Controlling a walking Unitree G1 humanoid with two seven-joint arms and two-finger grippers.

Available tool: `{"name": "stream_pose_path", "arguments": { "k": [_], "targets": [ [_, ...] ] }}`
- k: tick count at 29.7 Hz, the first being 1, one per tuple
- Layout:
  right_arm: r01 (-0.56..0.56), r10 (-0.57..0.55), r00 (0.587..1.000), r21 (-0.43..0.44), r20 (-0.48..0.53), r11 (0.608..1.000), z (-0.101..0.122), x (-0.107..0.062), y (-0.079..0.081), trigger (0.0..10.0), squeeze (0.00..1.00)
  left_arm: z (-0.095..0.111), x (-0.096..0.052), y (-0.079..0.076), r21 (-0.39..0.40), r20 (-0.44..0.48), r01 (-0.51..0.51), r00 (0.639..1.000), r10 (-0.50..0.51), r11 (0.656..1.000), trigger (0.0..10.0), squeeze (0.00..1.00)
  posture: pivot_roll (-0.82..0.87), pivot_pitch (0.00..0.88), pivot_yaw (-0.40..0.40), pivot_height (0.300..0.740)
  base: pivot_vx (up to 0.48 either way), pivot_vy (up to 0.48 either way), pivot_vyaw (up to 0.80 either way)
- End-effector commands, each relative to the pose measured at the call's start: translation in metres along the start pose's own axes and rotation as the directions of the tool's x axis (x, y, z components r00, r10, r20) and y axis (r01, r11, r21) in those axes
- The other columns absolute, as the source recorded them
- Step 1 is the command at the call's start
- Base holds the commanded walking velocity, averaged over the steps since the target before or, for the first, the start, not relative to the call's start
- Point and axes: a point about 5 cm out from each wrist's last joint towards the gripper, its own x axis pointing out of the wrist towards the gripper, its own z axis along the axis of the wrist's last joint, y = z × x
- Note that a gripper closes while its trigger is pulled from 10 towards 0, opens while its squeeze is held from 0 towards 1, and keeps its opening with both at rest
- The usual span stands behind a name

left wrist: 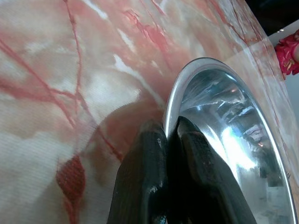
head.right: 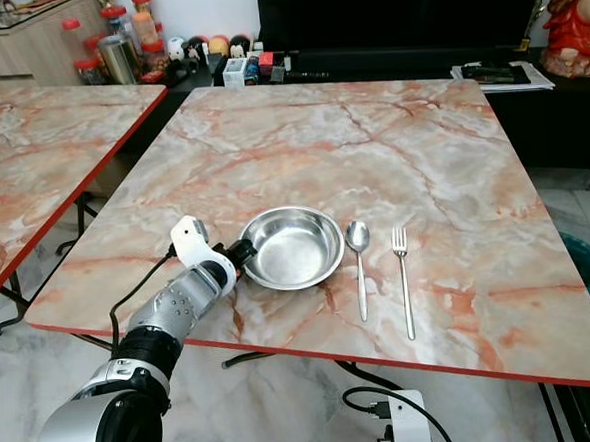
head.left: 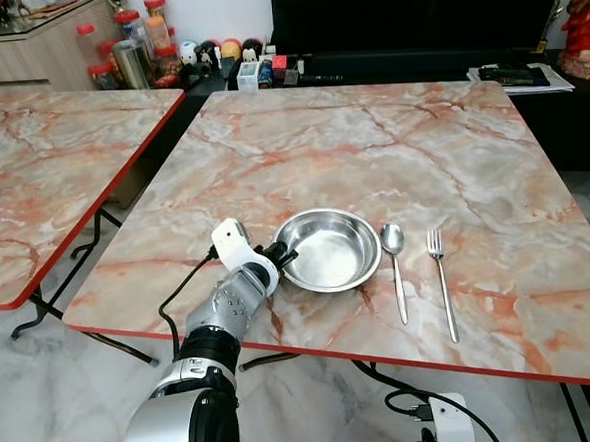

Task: Setting the table

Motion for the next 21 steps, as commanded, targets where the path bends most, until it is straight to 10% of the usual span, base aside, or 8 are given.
{"name": "stream_pose_path", "arguments": {
  "k": [1, 5, 6, 21],
  "targets": [
    [-0.001, 0.001, 1.0, 0.0, 0.002, 1.0, 0.0, 0.0, 0.002, 10.0, 0.0, -0.005, 0.0, 0.001, 0.015, -0.027, -0.012, 1.0, 0.012, 1.0, 10.0, 0.0, 0.02, 0.0, 0.054, 0.736, 0.0, 0.0, 0.0],
    [-0.001, 0.001, 1.0, 0.0, 0.002, 1.0, 0.001, 0.0, 0.002, 10.0, 0.0, -0.005, 0.0, 0.001, 0.015, -0.035, -0.021, 0.999, 0.022, 1.0, 10.0, 0.0, 0.02, 0.0, 0.054, 0.736, 0.0, 0.0, 0.0],
    [0.0, 0.0, 1.0, 0.0, 0.002, 1.0, 0.001, 0.0, 0.002, 10.0, 0.0, -0.004, -0.001, 0.002, 0.016, -0.038, -0.036, 0.999, 0.037, 0.999, 10.0, 1.0, 0.02, 0.0, 0.052, 0.736, 0.0, 0.0, 0.0],
    [-0.002, 0.002, 1.0, -0.007, 0.008, 1.0, 0.004, 0.001, 0.001, 10.0, 0.0, 0.012, -0.006, -0.006, 0.018, 0.009, -0.018, 1.0, 0.018, 1.0, 10.0, 1.0, 0.02, 0.0, 0.043, 0.736, 0.0, 0.0, 0.0]
  ]
}}
